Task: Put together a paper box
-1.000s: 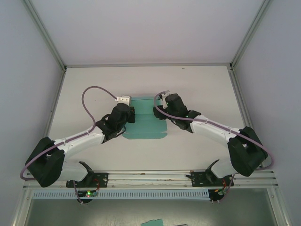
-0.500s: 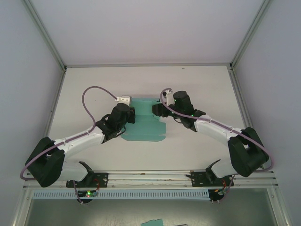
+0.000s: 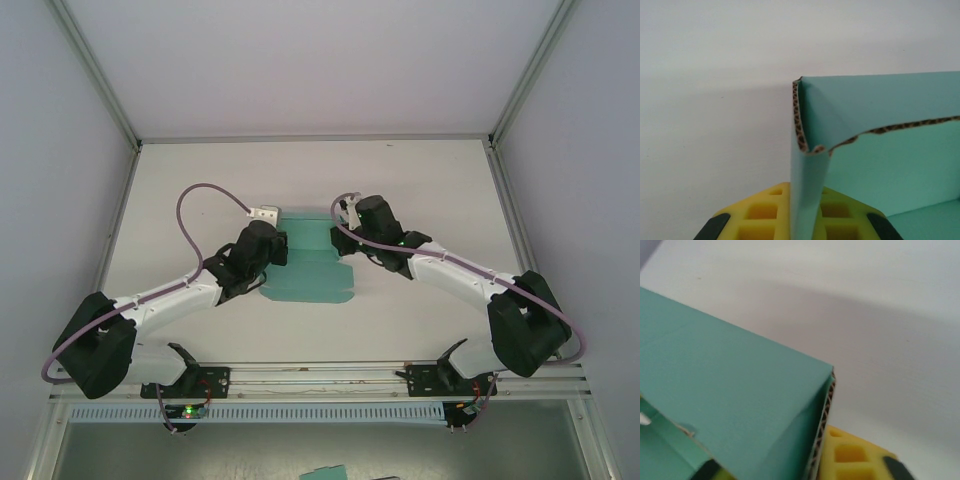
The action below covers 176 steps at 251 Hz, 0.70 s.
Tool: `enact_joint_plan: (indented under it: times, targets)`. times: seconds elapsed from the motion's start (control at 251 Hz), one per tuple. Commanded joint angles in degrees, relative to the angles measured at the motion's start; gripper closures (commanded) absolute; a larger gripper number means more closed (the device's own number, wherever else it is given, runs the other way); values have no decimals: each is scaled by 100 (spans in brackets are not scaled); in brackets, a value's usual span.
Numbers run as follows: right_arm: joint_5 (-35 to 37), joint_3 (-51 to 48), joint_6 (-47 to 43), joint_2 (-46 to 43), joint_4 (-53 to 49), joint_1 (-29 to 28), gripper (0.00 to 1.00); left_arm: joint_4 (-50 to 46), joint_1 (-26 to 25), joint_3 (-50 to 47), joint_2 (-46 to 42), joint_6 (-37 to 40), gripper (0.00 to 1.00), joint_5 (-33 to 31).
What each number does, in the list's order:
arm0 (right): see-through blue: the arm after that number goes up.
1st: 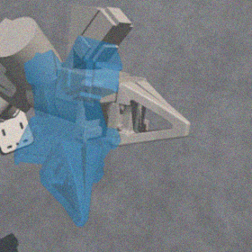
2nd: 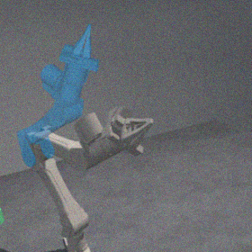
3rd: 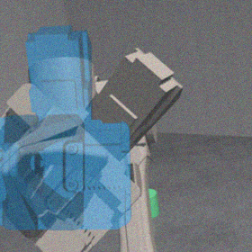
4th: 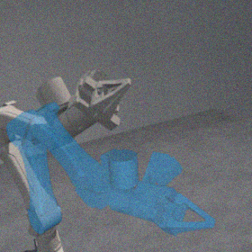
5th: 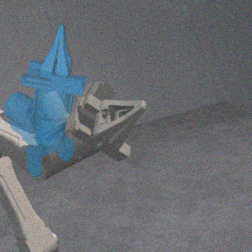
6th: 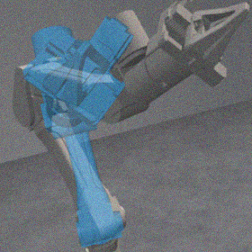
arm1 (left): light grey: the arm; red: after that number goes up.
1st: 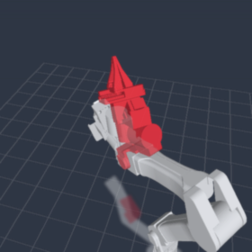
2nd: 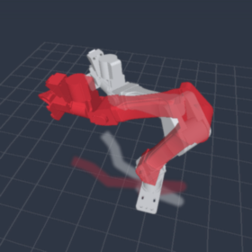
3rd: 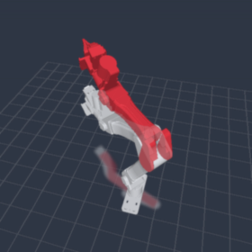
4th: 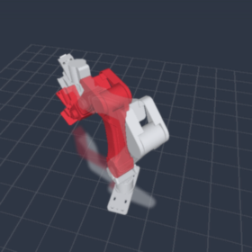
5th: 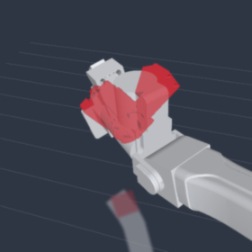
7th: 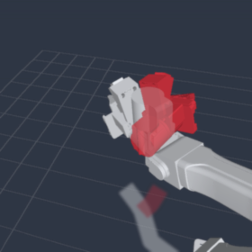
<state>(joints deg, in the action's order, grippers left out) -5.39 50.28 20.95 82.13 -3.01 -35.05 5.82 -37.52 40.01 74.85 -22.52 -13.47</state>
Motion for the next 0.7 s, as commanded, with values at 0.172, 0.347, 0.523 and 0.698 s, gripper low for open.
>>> enact_joint_plan:
  times: [0.172,0.347,0.523,0.698]
  targets:
    - [3137,930,242,820,-2399,-275,100,-70,17,295,-50,-165,100,-494]
    - [5014,1651,872,1629,-3837,-395,100,-322,-96,485,-102,-141,100,-759]
    - [6304,1722,790,1897,-4302,-494,100,-581,-106,565,-154,-42,100,-1098]
    - [7481,1716,712,1937,-4346,-664,98,-620,-107,582,-204,-85,100,-935]
